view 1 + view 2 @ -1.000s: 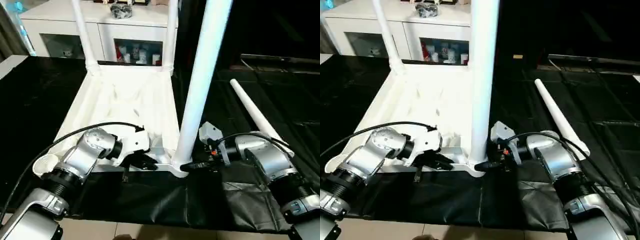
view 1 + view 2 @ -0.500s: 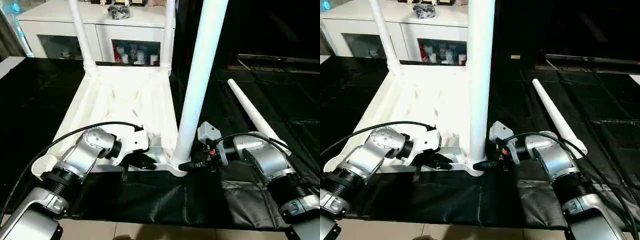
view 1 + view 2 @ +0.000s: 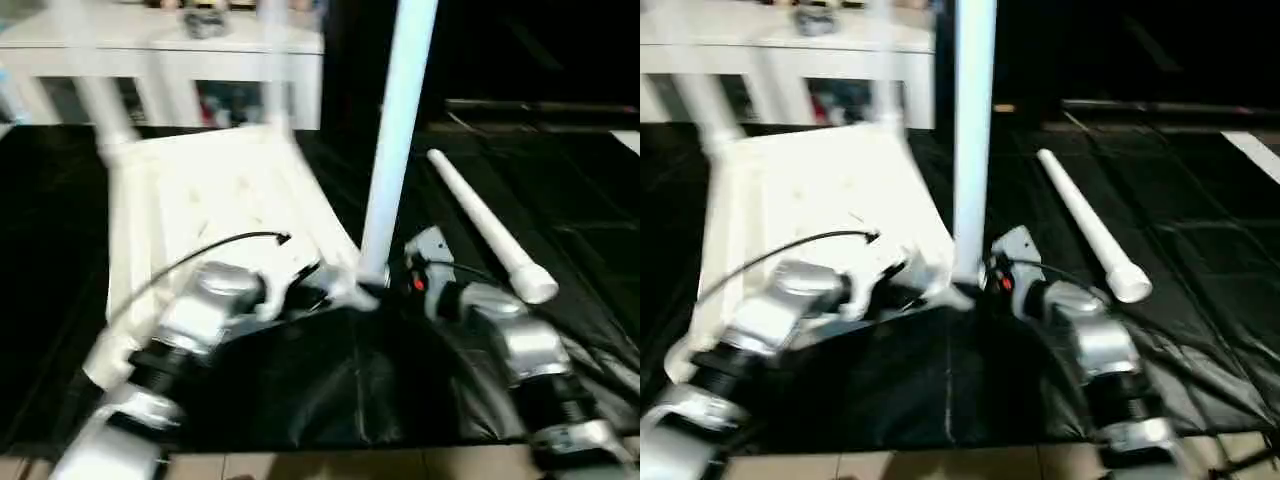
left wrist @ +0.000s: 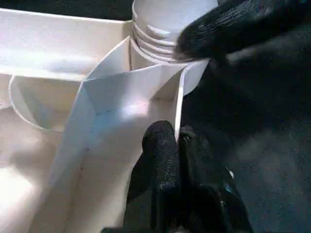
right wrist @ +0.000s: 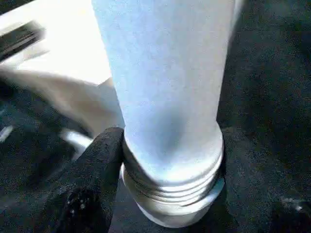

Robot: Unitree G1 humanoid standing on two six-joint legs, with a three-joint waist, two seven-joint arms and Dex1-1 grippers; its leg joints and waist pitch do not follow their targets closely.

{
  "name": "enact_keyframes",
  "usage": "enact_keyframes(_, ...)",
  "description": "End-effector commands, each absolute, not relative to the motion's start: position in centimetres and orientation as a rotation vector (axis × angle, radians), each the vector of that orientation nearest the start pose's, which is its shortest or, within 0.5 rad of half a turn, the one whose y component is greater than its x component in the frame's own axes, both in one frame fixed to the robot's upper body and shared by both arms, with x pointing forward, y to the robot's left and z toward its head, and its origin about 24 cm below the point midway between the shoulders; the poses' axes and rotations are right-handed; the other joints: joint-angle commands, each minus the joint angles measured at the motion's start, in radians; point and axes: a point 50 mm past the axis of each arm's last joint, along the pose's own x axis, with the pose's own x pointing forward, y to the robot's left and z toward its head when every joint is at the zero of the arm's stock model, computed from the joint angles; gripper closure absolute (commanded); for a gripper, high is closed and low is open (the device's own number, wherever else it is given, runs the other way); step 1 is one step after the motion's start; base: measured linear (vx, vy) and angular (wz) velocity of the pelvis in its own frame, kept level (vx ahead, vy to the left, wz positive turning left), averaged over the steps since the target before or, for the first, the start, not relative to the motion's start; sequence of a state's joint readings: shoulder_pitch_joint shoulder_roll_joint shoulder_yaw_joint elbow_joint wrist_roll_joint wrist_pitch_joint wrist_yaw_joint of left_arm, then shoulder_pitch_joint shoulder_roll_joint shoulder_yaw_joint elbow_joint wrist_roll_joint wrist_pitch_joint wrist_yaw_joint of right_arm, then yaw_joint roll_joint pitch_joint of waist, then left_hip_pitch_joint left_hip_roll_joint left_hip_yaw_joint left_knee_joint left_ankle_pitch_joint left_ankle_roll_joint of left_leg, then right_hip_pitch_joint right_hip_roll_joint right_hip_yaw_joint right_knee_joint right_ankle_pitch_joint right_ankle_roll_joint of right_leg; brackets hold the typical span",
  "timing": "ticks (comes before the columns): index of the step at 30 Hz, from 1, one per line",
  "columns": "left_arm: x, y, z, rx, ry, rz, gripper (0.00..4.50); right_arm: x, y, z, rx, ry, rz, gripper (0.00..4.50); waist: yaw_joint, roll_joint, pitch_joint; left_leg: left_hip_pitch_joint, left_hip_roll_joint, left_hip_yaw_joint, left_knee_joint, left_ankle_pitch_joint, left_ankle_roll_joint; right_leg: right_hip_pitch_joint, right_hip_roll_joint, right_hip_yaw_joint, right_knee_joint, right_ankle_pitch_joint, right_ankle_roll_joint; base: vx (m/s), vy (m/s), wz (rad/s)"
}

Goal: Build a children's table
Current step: Rotate leg to tighten

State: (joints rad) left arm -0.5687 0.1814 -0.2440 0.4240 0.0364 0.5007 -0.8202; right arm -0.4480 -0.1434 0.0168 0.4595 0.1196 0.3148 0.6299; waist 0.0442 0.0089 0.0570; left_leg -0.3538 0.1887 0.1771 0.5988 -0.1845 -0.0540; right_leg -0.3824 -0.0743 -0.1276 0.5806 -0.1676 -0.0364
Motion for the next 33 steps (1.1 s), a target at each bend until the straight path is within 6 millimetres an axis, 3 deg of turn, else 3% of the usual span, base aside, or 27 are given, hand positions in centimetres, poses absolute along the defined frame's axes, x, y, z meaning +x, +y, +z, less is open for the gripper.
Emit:
enact_keyframes(1,32.5,6.1,7.1,0.188,0.403,-0.966,4.50,31.8,-8.1,3.5,0.118,0.362,0.766,1.78,0.002,0.000,-0.067,0.002,0.048,-0.031,-0.077,-0.269,0.015,0.041,-0.093,0.059,-0.089,-0.411,-0.119,0.000,0.000,0.00)
enact_keyframes(5,32.5,5.2,7.5,0.191,0.381,-0.952,4.50,32.2,-6.3,4.5,0.035,0.292,0.771,1.78,-0.001,-0.001,-0.076,-0.004,0.042,-0.022,-0.069,-0.171,0.048,0.048,-0.091,0.066,-0.073,-0.261,-0.159,0.013,-0.005,0.01)
enact_keyframes(7,32.4,5.4,7.5,0.208,0.383,-0.951,4.50,32.1,-6.2,4.7,0.036,0.277,0.785,1.78,0.003,-0.001,-0.080,-0.008,0.042,-0.019,-0.067,-0.112,0.074,0.052,-0.089,0.068,-0.062,-0.177,-0.180,0.052,-0.022,0.02)
enact_keyframes(8,32.4,5.7,7.4,0.228,0.384,-0.949,4.50,32.0,-6.3,4.7,0.049,0.270,0.794,1.78,0.006,-0.002,-0.087,-0.013,0.044,-0.021,-0.063,-0.050,0.098,0.057,-0.088,0.069,-0.045,-0.079,-0.201,0.000,0.000,0.00)
enact_keyframes(9,32.4,6.1,7.3,0.234,0.390,-0.941,4.50,31.8,-6.6,4.7,0.053,0.269,0.798,1.45,0.005,-0.002,-0.089,-0.016,0.043,-0.021,-0.061,-0.029,0.108,0.056,-0.087,0.069,-0.040,-0.044,-0.208,0.000,0.000,0.00)
enact_keyframes(10,32.4,6.3,7.2,0.241,0.394,-0.940,4.50,31.7,-6.9,4.6,0.058,0.272,0.798,1.45,0.006,-0.001,-0.090,-0.016,0.045,-0.020,-0.057,0.001,0.129,0.053,-0.086,0.070,-0.033,0.012,-0.224,0.000,0.000,0.00)
enact_keyframes(13,32.4,7.0,7.0,0.266,0.400,-0.948,4.50,31.4,-7.6,4.4,0.063,0.273,0.805,1.05,0.007,0.001,-0.080,-0.013,0.045,-0.017,-0.060,-0.052,0.136,0.049,-0.087,0.068,-0.045,-0.056,-0.225,0.000,0.000,0.00)
enact_keyframes(14,32.3,7.7,6.8,0.291,0.410,-0.964,4.50,31.2,-8.5,4.3,0.054,0.270,0.818,1.03,0.010,0.005,-0.076,-0.011,0.045,-0.017,-0.063,-0.107,0.111,0.050,-0.087,0.067,-0.057,-0.147,-0.201,0.000,0.000,0.00)
enact_keyframes(18,32.1,8.8,6.5,0.312,0.429,-0.987,4.50,31.0,-10.1,4.3,0.032,0.270,0.833,0.72,0.012,0.009,-0.068,-0.002,0.047,-0.019,-0.069,-0.195,0.062,0.043,-0.085,0.067,-0.072,-0.278,-0.159,0.000,0.000,0.00)
enact_keyframes(20,32.0,9.5,6.4,0.326,0.441,-1.017,4.50,30.9,-11.4,4.5,0.009,0.270,0.855,0.52,0.011,0.009,-0.068,-0.005,0.047,-0.021,-0.071,-0.210,0.050,0.045,-0.085,0.066,-0.074,-0.308,-0.145,0.000,0.000,0.00)
enact_keyframes(24,31.5,11.4,6.1,0.383,0.478,-1.129,4.50,30.6,-14.3,5.4,-0.078,0.283,0.986,0.16,0.017,0.006,-0.069,-0.006,0.045,-0.021,-0.068,-0.215,0.061,0.046,-0.085,0.068,-0.076,-0.320,-0.137,0.000,0.000,0.00)
enact_keyframes(30,30.7,13.0,6.3,0.448,0.479,-1.298,4.50,30.0,-15.8,6.5,-0.185,0.331,1.182,0.03,0.031,0.010,-0.072,-0.001,0.050,-0.019,-0.066,-0.193,0.068,0.041,-0.082,0.068,-0.065,-0.264,-0.167,0.000,0.000,0.00)
enact_keyframes(31,30.6,13.1,6.3,0.449,0.479,-1.308,4.50,30.0,-15.9,6.6,-0.190,0.334,1.190,0.03,0.033,0.002,-0.072,-0.001,0.052,-0.016,-0.065,-0.185,0.068,0.040,-0.083,0.071,-0.062,-0.244,-0.177,0.000,0.000,0.00)
enact_keyframes(33,30.2,13.3,6.3,0.466,0.485,-1.382,4.50,30.0,-16.0,6.8,-0.224,0.355,1.245,0.03,0.046,0.008,-0.074,-0.001,0.053,-0.017,-0.065,-0.174,0.068,0.041,-0.085,0.069,-0.059,-0.243,-0.182,0.000,0.000,0.00)
